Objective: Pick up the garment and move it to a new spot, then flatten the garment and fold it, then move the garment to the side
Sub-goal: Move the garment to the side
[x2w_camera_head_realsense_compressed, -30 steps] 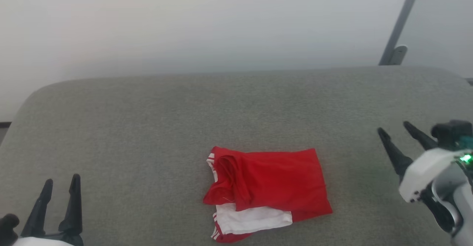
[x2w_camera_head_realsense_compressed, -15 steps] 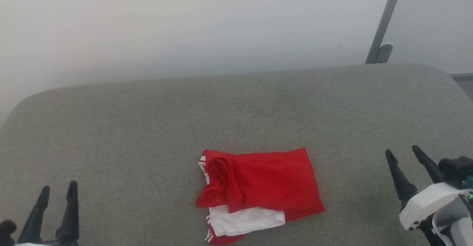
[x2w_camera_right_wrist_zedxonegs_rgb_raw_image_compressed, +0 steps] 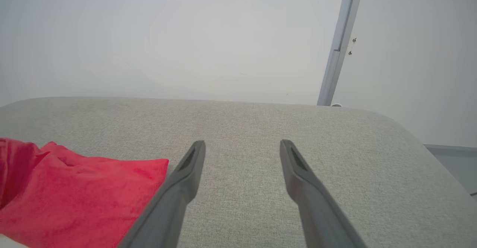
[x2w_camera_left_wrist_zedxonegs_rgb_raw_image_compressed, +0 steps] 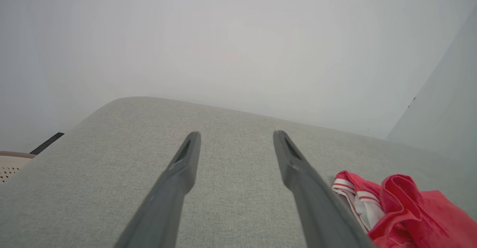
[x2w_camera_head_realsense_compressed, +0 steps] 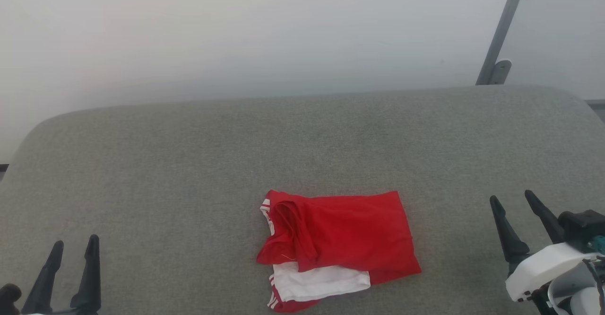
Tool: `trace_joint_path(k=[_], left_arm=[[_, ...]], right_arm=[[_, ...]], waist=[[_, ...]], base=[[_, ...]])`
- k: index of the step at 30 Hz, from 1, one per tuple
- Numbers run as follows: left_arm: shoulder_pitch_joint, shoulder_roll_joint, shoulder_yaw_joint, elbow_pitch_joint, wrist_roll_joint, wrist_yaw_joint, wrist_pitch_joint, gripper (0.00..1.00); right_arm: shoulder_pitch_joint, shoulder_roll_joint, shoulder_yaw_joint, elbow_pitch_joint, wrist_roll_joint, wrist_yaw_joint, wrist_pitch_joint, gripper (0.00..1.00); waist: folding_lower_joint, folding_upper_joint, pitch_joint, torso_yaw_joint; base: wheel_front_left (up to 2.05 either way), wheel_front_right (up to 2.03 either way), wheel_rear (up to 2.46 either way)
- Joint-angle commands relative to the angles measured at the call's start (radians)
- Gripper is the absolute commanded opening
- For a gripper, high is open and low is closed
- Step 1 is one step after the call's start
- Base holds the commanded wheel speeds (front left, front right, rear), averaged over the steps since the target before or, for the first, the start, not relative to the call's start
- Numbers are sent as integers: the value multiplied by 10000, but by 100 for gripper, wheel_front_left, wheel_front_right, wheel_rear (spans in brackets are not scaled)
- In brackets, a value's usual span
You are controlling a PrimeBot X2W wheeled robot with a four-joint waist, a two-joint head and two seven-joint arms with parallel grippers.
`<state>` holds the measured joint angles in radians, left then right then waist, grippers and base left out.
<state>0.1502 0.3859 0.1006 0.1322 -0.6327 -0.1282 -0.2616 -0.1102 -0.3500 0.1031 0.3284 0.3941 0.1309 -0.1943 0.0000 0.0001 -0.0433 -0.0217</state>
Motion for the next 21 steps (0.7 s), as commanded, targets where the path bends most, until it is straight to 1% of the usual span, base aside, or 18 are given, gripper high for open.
trace_joint_path(k=[1, 7, 12, 16, 21], left_arm=[[114, 38, -12, 10, -80, -30, -34, 100], [91, 18, -36, 13, -134, -30, -34, 100], [37, 40, -132, 37, -129, -30, -34, 100], [0, 83, -313, 76, -136, -30, -34, 100], [-96, 110, -561, 96, -216, -31, -34, 100]], right_arm=[[84, 52, 2, -65, -40, -5, 10, 100], [193, 73, 42, -175, -56, -5, 136, 100], [216, 111, 315, -223, 213, -5, 459, 100], [132, 18, 919, -205, 573, -5, 1019, 100], [-178, -150, 1581, 48, 1157, -5, 2111, 100]], waist=[[0, -1, -6, 40], [0, -1, -18, 191], [0, -1, -7, 392], [0, -1, 41, 661], [0, -1, 179, 1079]], base=[[0, 0, 0], [0, 0, 0], [0, 0, 0], [0, 0, 0], [0, 0, 0]])
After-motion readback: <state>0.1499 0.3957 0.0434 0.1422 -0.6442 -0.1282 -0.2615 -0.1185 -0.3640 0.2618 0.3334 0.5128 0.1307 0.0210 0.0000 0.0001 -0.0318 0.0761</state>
